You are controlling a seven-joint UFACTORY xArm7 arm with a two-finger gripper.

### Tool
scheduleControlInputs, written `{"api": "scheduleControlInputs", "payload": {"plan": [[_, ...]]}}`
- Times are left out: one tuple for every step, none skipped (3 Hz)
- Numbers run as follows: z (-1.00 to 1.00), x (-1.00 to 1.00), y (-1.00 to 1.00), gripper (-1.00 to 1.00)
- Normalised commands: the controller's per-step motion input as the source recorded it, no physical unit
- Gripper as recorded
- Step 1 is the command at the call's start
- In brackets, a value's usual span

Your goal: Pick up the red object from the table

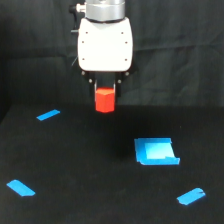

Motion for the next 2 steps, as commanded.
{"api": "scheduleControlInputs", "payload": {"plan": [[0.01,-0.05,0.0,-1.0],[0.09,-0.06,-0.06,-0.99]]}}
